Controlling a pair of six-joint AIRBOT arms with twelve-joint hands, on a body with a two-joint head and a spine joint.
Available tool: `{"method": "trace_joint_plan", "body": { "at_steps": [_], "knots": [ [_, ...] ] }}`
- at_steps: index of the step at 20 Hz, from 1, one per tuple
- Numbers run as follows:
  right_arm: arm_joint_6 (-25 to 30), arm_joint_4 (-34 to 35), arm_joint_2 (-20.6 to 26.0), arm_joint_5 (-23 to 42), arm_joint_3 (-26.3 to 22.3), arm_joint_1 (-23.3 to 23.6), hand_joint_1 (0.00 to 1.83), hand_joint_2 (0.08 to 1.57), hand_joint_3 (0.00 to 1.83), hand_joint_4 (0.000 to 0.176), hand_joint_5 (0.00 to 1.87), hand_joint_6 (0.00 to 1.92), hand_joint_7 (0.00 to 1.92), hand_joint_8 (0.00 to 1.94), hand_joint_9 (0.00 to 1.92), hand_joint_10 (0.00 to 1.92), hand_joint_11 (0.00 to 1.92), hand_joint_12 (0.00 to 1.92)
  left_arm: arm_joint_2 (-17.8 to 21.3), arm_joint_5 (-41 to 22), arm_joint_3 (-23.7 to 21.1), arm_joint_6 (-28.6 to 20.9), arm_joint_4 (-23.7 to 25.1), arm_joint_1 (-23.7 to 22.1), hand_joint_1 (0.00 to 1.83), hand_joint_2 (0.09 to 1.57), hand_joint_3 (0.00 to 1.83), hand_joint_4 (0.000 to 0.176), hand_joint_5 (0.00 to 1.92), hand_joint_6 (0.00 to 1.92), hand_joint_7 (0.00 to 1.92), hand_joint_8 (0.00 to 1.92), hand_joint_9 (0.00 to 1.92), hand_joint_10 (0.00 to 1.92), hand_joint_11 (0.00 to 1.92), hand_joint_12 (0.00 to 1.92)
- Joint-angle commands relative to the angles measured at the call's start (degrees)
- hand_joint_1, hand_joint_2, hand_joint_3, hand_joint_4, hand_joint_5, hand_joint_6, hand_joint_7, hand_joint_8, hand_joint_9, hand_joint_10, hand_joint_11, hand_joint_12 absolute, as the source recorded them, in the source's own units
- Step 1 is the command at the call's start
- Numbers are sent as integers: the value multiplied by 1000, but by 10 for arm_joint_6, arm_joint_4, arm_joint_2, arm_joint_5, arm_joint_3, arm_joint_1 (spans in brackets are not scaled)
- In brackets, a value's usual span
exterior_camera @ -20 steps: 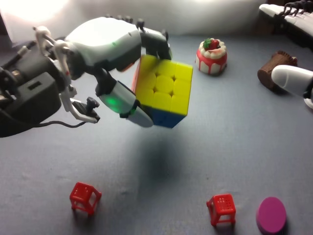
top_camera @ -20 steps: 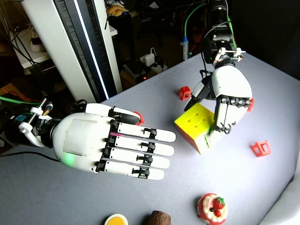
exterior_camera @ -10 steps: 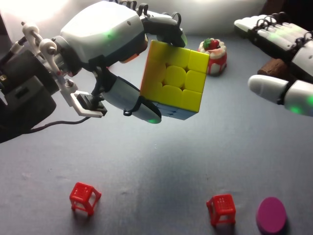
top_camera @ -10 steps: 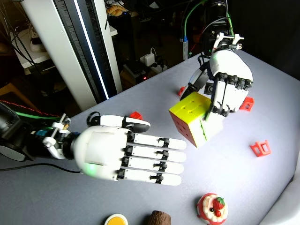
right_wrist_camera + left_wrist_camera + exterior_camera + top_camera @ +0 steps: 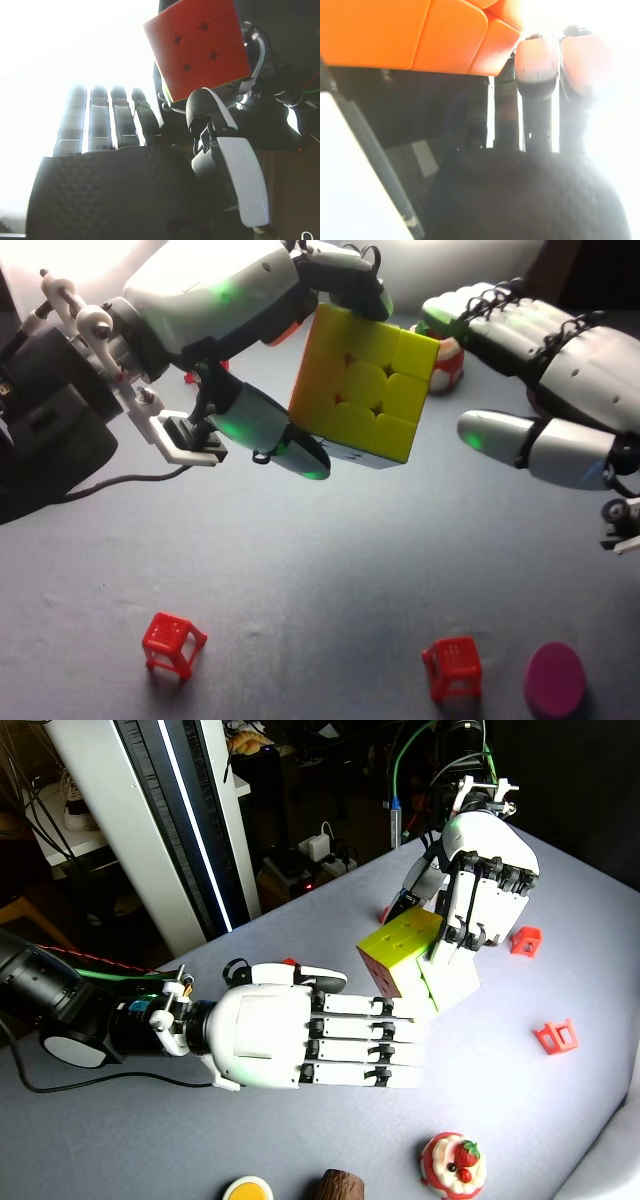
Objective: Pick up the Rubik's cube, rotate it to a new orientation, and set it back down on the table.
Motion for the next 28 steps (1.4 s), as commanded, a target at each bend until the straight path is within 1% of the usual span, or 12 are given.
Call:
{"method": "trace_joint_plan", "body": {
  "at_steps": [1, 4, 5, 7, 11, 17, 19, 22, 23, 25, 27, 28],
  "knots": [
    [4, 8, -4, 68, 2, 10, 0, 1442, 0, 0, 0, 0, 0, 0, 0, 0, 0, 0, -1, -89, 0, -6, -14, -13, 1222, 764, 999, 0, 826, 1374, 855, 1840, 1104, 1921, 1180, 1921],
    [4, -1, -8, 67, 2, 9, 0, 1449, 1, 0, 112, 4, 165, 17, 125, 55, 0, 323, -2, -90, 0, -6, -13, -16, 1245, 603, 1226, 0, 906, 1464, 1004, 1684, 1112, 1790, 1140, 1917],
    [4, -4, -9, 66, 2, 9, 0, 1453, 2, 0, 81, 0, 158, 11, 141, 63, 0, 341, -3, -91, 0, -6, -13, -17, 1343, 762, 941, 0, 788, 1402, 838, 1637, 898, 1723, 1088, 1918],
    [4, -11, -11, 66, 1, 9, 0, 1460, 2, 0, 7, 0, 43, 0, 74, 39, 0, 116, -4, -93, 0, -5, -13, -20, 1255, 647, 1135, 0, 877, 1408, 983, 1677, 1132, 1807, 1180, 1921],
    [4, -34, -10, 68, -8, 9, 0, 1450, 0, 0, 0, 0, 44, 16, 85, 51, 19, 15, -5, -93, 1, -4, -13, -21, 1247, 634, 1178, 0, 910, 1401, 957, 1749, 1105, 1850, 1133, 1921],
    [4, -66, -2, 85, -41, 10, 0, 1426, 2, 0, 16, 7, 149, 25, 0, 608, 0, 742, -7, -90, 7, -2, -26, -21, 1229, 535, 1550, 0, 922, 1747, 1081, 1921, 1387, 1921, 1471, 1921],
    [4, -73, 2, 88, -50, 10, 0, 1428, 1, 0, 49, 22, 157, 19, 0, 570, 0, 711, -7, -93, 8, -1, -30, -20, 1231, 522, 1564, 0, 943, 1727, 1089, 1921, 1440, 1921, 1539, 1921],
    [4, -79, 10, 97, -62, 4, 0, 1443, 3, 0, 13, 5, 91, 2, 0, 382, 0, 131, -7, -94, 9, 2, -36, -20, 1062, 580, 1467, 0, 940, 1826, 1326, 1921, 1459, 1921, 1551, 1921],
    [4, -82, 14, 101, -69, 1, 0, 1446, 3, 0, 31, 12, 100, 5, 0, 356, 0, 110, -7, -95, 10, 4, -40, -20, 1049, 591, 1472, 0, 933, 1856, 1321, 1921, 1436, 1921, 1536, 1921],
    [4, -89, 21, 107, -80, -5, 0, 1456, 2, 0, 97, 55, 150, 16, 0, 537, 0, 625, -8, -95, 11, 6, -48, -21, 1188, 517, 1588, 0, 1005, 1773, 1111, 1921, 1309, 1921, 1392, 1921],
    [4, -97, 25, 114, -90, -8, 0, 1456, 1, 0, 108, 85, 153, 11, 0, 528, 0, 811, -9, -95, 14, 8, -57, -21, 1233, 504, 1564, 0, 1025, 1670, 1031, 1921, 1187, 1921, 1246, 1921],
    [4, -100, 27, 117, -95, -9, 0, 1453, 0, 0, 97, 106, 167, 15, 0, 571, 0, 880, -10, -95, 15, 8, -61, -20, 1235, 506, 1580, 0, 993, 1704, 1065, 1921, 1285, 1921, 1354, 1921]
  ]
}}
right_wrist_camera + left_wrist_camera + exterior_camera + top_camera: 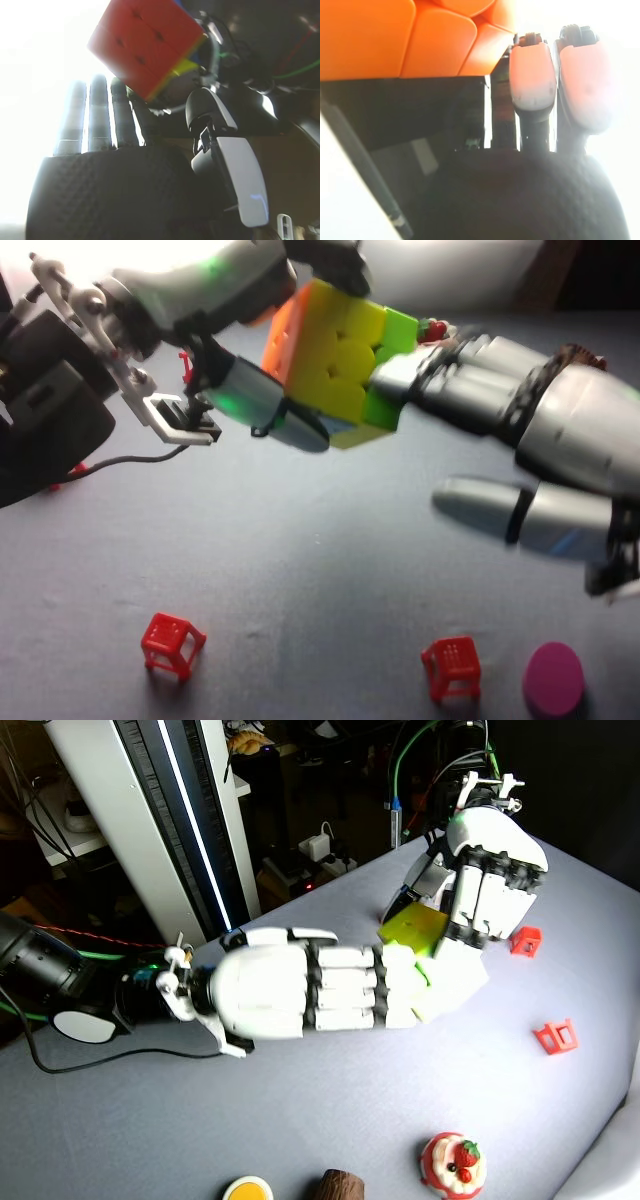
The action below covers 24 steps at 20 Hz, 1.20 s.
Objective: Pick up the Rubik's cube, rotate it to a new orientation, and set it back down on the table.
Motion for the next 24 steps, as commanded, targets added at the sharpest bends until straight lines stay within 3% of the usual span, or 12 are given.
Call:
{"method": "trace_joint_plan", "body": {
  "at_steps": [1, 3, 7, 9, 10, 13, 14, 17, 19, 20, 21, 24],
  "knots": [
    [6, 2, -3, 77, -6, 2, 0, 1456, 1, 0, 82, 106, 164, 13, 0, 580, 0, 896, -4, -99, 0, -8, -10, -11, 1236, 501, 1602, 0, 981, 1735, 1093, 1921, 1364, 1921, 1448, 1921],
    [6, -8, -2, 77, -12, 2, 0, 1449, 0, 0, 80, 269, 231, 44, 0, 787, 0, 1184, -4, -99, 1, -8, -15, -9, 1226, 517, 1604, 0, 954, 1791, 1094, 1921, 1336, 1921, 1431, 1921],
    [6, -18, -2, 77, -18, 0, 0, 1445, 0, 0, 0, 281, 157, 7, 0, 685, 0, 1078, -6, -99, 2, -7, -17, -9, 1229, 525, 1577, 0, 939, 1775, 1085, 1921, 1325, 1921, 1416, 1921],
    [6, -20, -1, 77, -18, 0, 10, 1457, 4, 0, 57, 402, 233, 40, 0, 922, 0, 1521, -7, -96, 2, -7, -17, -9, 1073, 609, 1473, 0, 912, 1871, 1242, 1921, 1387, 1921, 1478, 1921],
    [6, -21, 5, 80, -21, 0, 1, 1469, 4, 0, 28, 501, 240, 42, 0, 957, 0, 1539, -9, -92, 3, -7, -19, -7, 1051, 621, 1434, 0, 903, 1866, 1284, 1921, 1402, 1921, 1490, 1921],
    [6, -13, 52, 84, -49, 14, 57, 1468, 0, 0, 0, 336, 135, 15, 0, 853, 0, 1339, -19, -79, 12, -8, -27, 0, 1220, 602, 1356, 0, 962, 1575, 896, 1921, 1027, 1921, 1137, 1921],
    [6, -6, 66, 88, -56, 17, 12, 1479, 1, 0, 0, 452, 216, 51, 0, 948, 0, 1384, -22, -73, 14, -9, -30, 1, 1222, 637, 1277, 0, 921, 1514, 888, 1921, 1090, 1921, 1192, 1921],
    [6, 36, 106, 120, -70, 16, 0, 1464, 0, 0, 0, 377, 184, 26, 0, 650, 0, 1041, -36, -53, 29, -17, -42, 11, 1229, 534, 1504, 0, 986, 1660, 1002, 1921, 1226, 1921, 1332, 1921],
    [6, 58, 118, 134, -75, 12, 0, 1452, 0, 0, 0, 638, 265, 54, 0, 753, 0, 1176, -46, -43, 41, -32, -49, 19, 1203, 886, 824, 0, 742, 1371, 792, 1880, 1241, 1921, 1320, 1921],
    [6, 67, 121, 141, -75, 10, 0, 1450, 0, 0, 0, 684, 260, 51, 0, 743, 0, 1207, -50, -39, 45, -36, -52, 22, 1194, 956, 702, 0, 692, 1371, 762, 1862, 1188, 1921, 1259, 1921],
    [6, 81, 124, 152, -75, 5, 0, 1462, 0, 0, 0, 708, 272, 56, 0, 771, 0, 1253, -57, -31, 52, -41, -57, 27, 1215, 774, 1013, 0, 736, 1551, 907, 1755, 1124, 1921, 1187, 1921],
    [6, 101, 127, 163, -73, -1, 0, 1456, 0, 0, 0, 699, 288, 67, 0, 808, 0, 1279, -73, -6, 73, -64, -63, 35, 1141, 778, 1120, 10, 722, 1807, 839, 1790, 1016, 1921, 1092, 1921]
  ]
}}
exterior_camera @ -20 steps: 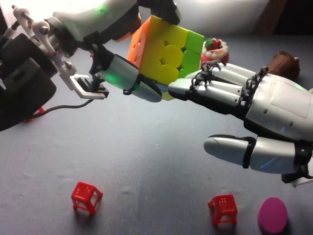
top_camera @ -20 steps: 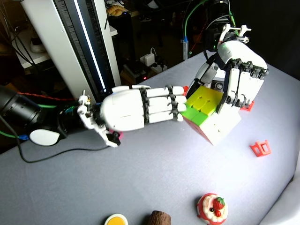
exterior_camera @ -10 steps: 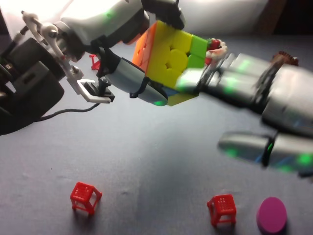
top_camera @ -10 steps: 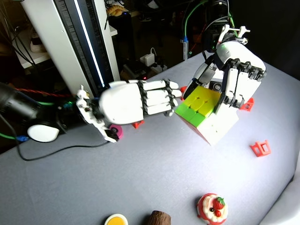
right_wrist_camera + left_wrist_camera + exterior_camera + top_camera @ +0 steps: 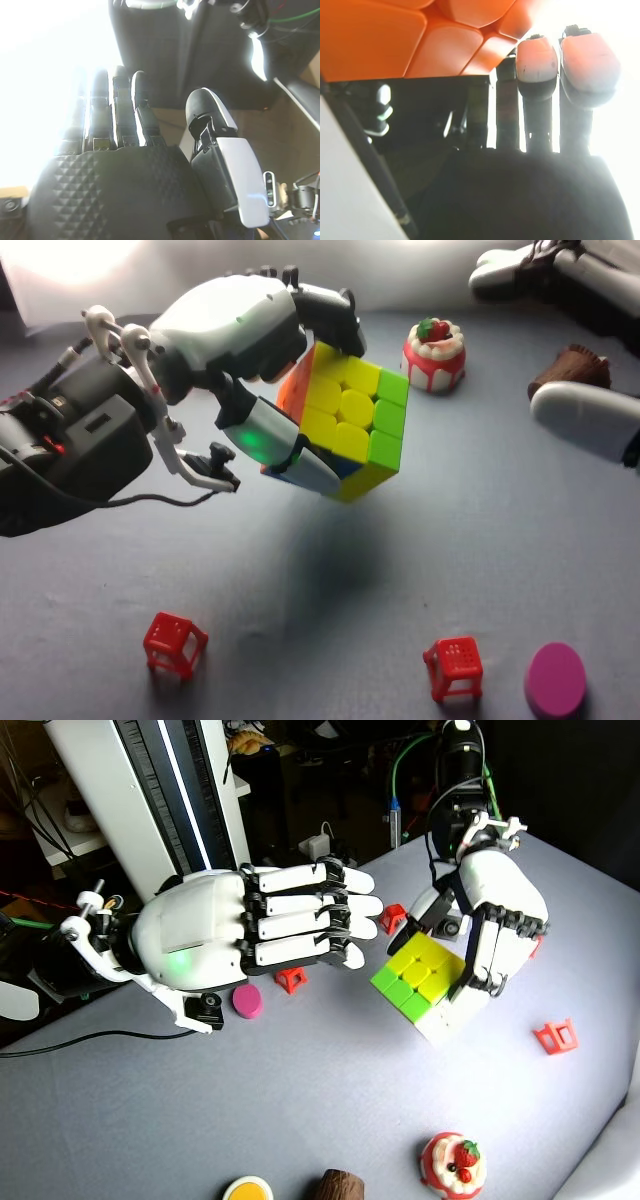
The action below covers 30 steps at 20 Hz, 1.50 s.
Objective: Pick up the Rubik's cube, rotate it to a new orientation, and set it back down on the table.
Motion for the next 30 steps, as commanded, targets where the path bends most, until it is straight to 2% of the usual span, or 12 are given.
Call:
{"method": "trace_joint_plan", "body": {
  "at_steps": [1, 4, 8, 10, 12, 14, 15, 16, 20, 22, 25, 30],
  "knots": [
    [3, 18, 1, 73, 2, 3, 0, 1457, 0, 0, 0, 716, 295, 76, 0, 811, 0, 1298, -4, -76, 4, -18, -10, -4, 1126, 839, 1012, 8, 678, 1782, 797, 1787, 954, 1921, 1031, 1921],
    [3, 29, 1, 73, 6, 0, 0, 1455, 0, 0, 0, 549, 252, 64, 0, 724, 0, 1260, -13, -64, 19, -42, -15, 8, 1072, 1292, 131, 0, 497, 1671, 654, 1637, 567, 1857, 607, 1921],
    [3, 40, 1, 73, 12, -5, 0, 1467, 2, 0, 0, 553, 227, 70, 0, 781, 0, 1397, -6, -64, 14, -43, -19, 32, 1043, 1375, 3, 9, 481, 1770, 572, 1565, 396, 1375, 319, 1800],
    [3, 41, 1, 73, 12, -6, 0, 1475, 1, 0, 0, 522, 193, 86, 0, 768, 0, 1545, 1, -71, 5, -43, -20, 46, 903, 1355, 0, 0, 546, 1633, 348, 1113, 340, 1304, 264, 1832],
    [3, 43, 1, 72, 13, -6, 0, 1475, 1, 0, 0, 529, 177, 95, 0, 797, 0, 1555, 13, -81, -8, -36, -20, 56, 891, 1196, 0, 84, 115, 910, 236, 721, 132, 1057, 22, 1709],
    [3, 45, 1, 72, 13, -6, 0, 1479, 2, 0, 0, 566, 172, 109, 0, 781, 0, 1556, 28, -90, -21, -28, -20, 62, 779, 1176, 0, 75, 47, 393, 106, 189, 25, 507, 0, 1263],
    [3, 46, 1, 72, 13, -6, 0, 1479, 1, 0, 0, 582, 154, 128, 0, 776, 0, 1509, 33, -95, -25, -27, -19, 64, 681, 1101, 0, 111, 28, 196, 47, 62, 4, 247, 0, 940],
    [3, 46, 1, 72, 13, -6, 0, 1479, 0, 0, 0, 539, 116, 131, 0, 715, 0, 1419, 40, -100, -31, -21, -19, 64, 651, 1002, 0, 120, 5, 39, 9, 12, 0, 49, 0, 187],
    [3, 46, 3, 72, 14, -6, 0, 1474, 0, 0, 0, 252, 28, 106, 0, 515, 0, 995, 80, -153, -72, 14, -10, 59, 515, 825, 0, 174, 0, 0, 0, 0, 0, 0, 0, 0],
    [3, 47, 4, 72, 14, -6, 0, 1469, 0, 0, 0, 62, 0, 9, 0, 249, 0, 106, 104, -195, -94, 29, -6, 61, 331, 868, 0, 176, 0, 0, 0, 0, 0, 0, 0, 0],
    [3, 56, 9, 69, 13, -6, 0, 1449, 0, 0, 0, 0, 0, 0, 0, 3, 0, 0, 145, -272, -130, 62, -22, 84, 11, 963, 33, 53, 0, 0, 0, 0, 0, 0, 0, 0],
    [3, 92, 22, 67, 8, -20, 0, 1322, 0, 0, 0, 0, 0, 0, 0, 0, 0, 0, 183, -345, -159, 95, -60, 120, 0, 976, 0, 167, 0, 0, 0, 0, 0, 0, 0, 0]
  ]
}}
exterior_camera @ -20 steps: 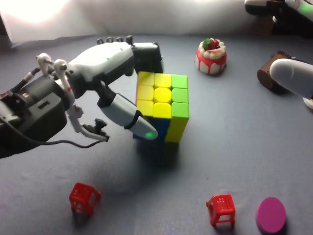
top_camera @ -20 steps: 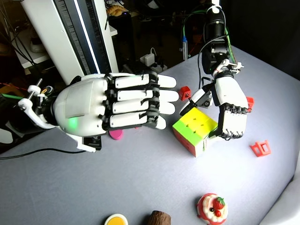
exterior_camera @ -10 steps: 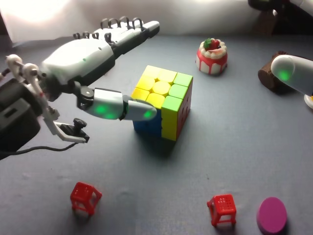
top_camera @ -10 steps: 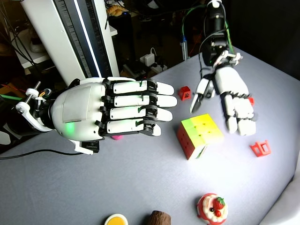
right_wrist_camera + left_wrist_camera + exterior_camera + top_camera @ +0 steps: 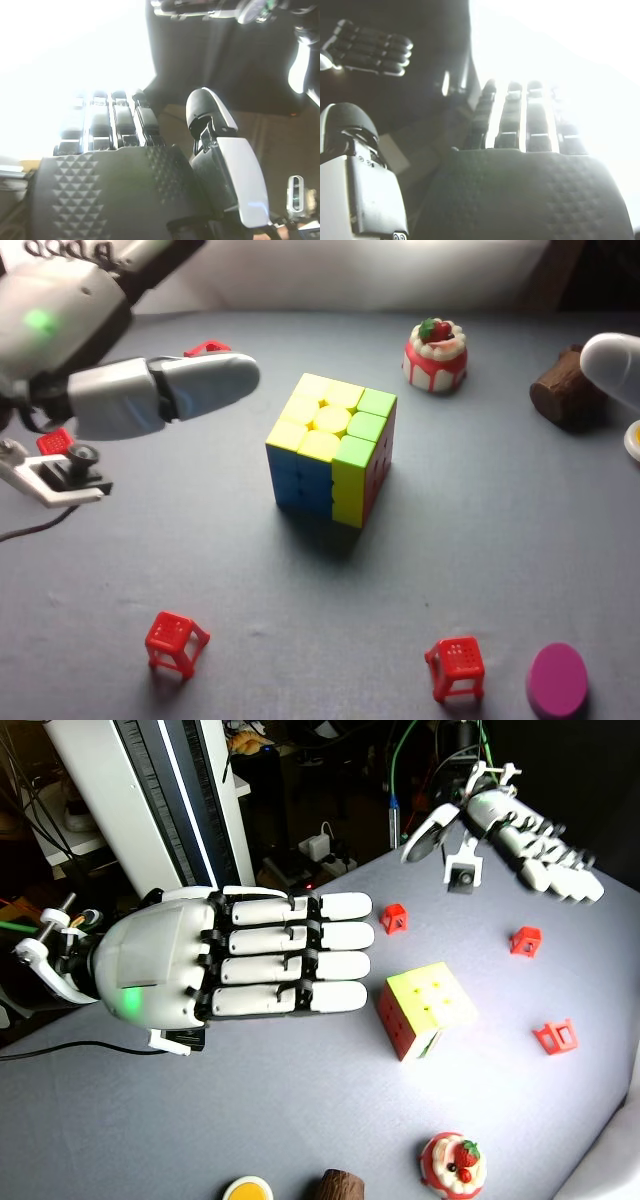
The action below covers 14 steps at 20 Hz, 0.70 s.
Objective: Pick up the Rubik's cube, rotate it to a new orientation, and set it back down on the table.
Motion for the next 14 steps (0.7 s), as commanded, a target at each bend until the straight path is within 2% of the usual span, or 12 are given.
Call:
{"method": "trace_joint_plan", "body": {
  "at_steps": [1, 2, 3, 8, 9, 10, 11, 13, 14],
  "knots": [
    [3, 13, 5, 73, -2, 5, 0, 1315, 0, 0, 0, 0, 0, 0, 0, 0, 0, 0, 4, -91, -4, 1, -3, -1, 0, 981, 0, 164, 0, 0, 0, 0, 0, 0, 0, 0],
    [3, 15, 7, 77, -4, 5, 0, 1306, 0, 0, 0, 0, 0, 0, 0, 0, 0, 0, 10, -107, -9, 3, -8, 7, 0, 1014, 13, 174, 0, 0, 0, 0, 0, 0, 0, 0],
    [3, 15, 10, 80, -7, 5, 0, 1319, 0, 0, 0, 0, 0, 0, 0, 0, 0, 0, 14, -120, -13, 3, -12, 13, 0, 1025, 17, 176, 0, 0, 0, 0, 0, 0, 0, 0],
    [3, 20, 28, 116, -28, 5, 14, 1328, 0, 0, 0, 0, 0, 0, 0, 0, 0, 0, 30, -174, -27, 6, -20, 34, 0, 1066, 31, 176, 0, 0, 0, 0, 0, 0, 0, 0],
    [3, 20, 32, 124, -32, 5, 120, 1317, 0, 0, 0, 0, 0, 0, 0, 0, 0, 0, 34, -188, -31, 9, -26, 42, 33, 1060, 20, 162, 0, 0, 0, 0, 0, 0, 0, 0],
    [3, 21, 38, 133, -37, 5, 189, 1305, 0, 0, 0, 0, 0, 0, 0, 0, 0, 0, 39, -208, -38, 11, -34, 52, 6, 1062, 18, 132, 0, 0, 0, 0, 0, 0, 0, 0],
    [3, 21, 42, 141, -40, 5, 290, 1277, 0, 0, 0, 0, 0, 0, 0, 0, 0, 0, 44, -233, -46, 18, -46, 63, 71, 1105, 11, 167, 0, 0, 0, 0, 0, 0, 0, 0],
    [3, 23, 50, 155, -45, 5, 273, 1298, 0, 0, 0, 0, 0, 0, 0, 0, 0, 0, 53, -272, -55, 21, -56, 81, 163, 1236, 17, 176, 0, 0, 0, 0, 0, 0, 0, 0],
    [3, 24, 56, 168, -50, 5, 252, 1295, 0, 0, 0, 0, 0, 0, 0, 0, 0, 0, 60, -295, -62, 27, -61, 92, 323, 1213, 0, 176, 0, 0, 0, 0, 0, 0, 0, 0]
  ]
}}
